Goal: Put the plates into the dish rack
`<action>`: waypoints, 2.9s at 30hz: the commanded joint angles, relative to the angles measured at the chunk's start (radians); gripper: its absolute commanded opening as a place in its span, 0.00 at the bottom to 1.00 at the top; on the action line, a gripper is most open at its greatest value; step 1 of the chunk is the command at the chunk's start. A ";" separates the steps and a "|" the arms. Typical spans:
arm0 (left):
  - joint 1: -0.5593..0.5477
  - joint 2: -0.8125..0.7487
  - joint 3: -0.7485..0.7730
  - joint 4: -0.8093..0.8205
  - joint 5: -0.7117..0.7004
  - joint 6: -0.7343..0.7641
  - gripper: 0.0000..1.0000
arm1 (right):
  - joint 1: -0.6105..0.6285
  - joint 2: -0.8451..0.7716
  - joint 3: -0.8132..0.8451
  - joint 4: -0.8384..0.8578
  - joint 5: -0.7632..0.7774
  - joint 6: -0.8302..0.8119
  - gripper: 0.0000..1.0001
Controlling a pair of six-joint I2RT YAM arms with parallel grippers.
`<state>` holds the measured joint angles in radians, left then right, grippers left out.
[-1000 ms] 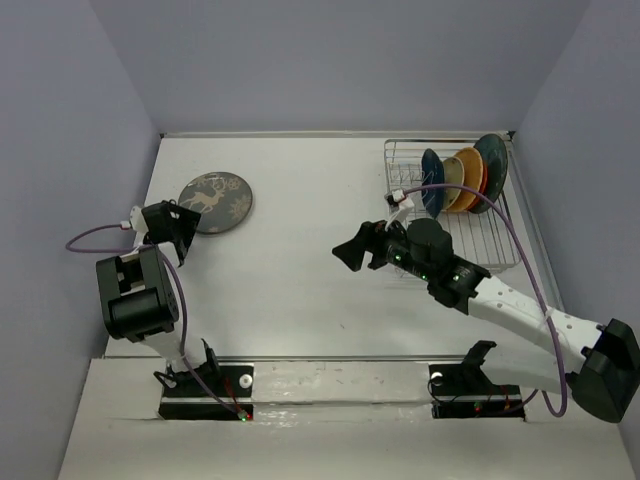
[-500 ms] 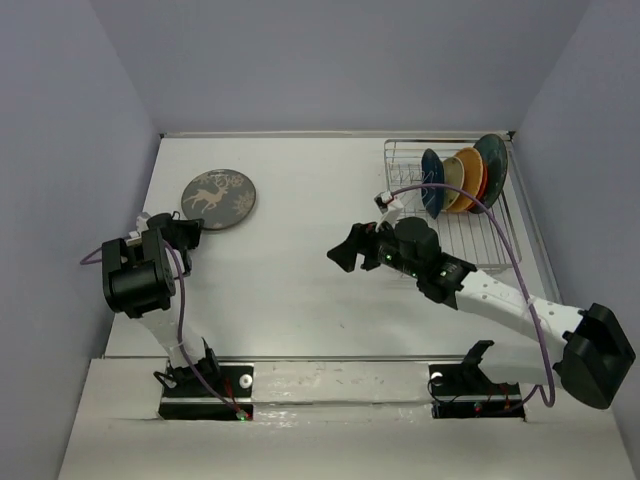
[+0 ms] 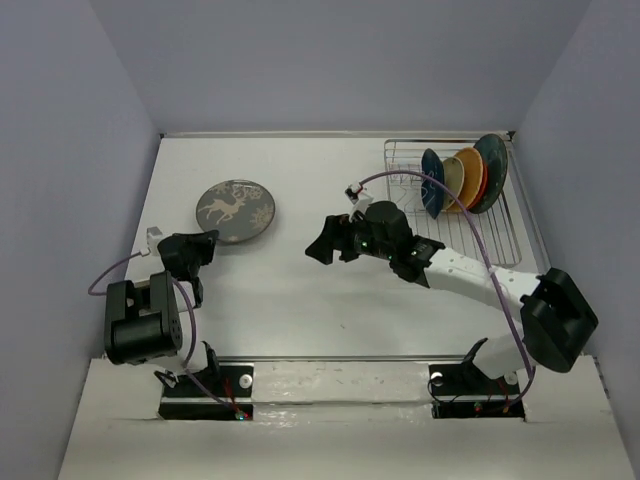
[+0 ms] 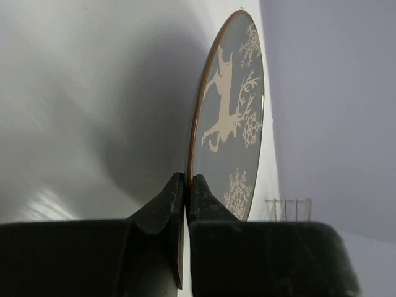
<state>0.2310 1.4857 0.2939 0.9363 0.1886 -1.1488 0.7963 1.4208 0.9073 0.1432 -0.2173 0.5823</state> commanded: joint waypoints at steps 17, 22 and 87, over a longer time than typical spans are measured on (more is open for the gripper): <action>-0.099 -0.783 -0.165 -0.067 0.397 0.024 0.06 | -0.077 0.147 0.177 0.033 0.010 0.051 0.96; -0.116 -0.809 -0.164 -0.080 0.507 0.018 0.06 | -0.123 0.133 0.182 0.047 -0.008 0.034 0.96; -0.664 -0.846 0.390 -1.045 0.218 0.837 0.99 | -0.448 0.328 0.914 -0.409 0.874 -0.975 0.07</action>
<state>-0.4259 0.6533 0.6399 -0.1326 0.4091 -0.3298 0.3424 1.7767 1.8133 -0.4049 0.5926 -0.3637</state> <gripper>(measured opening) 0.990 0.104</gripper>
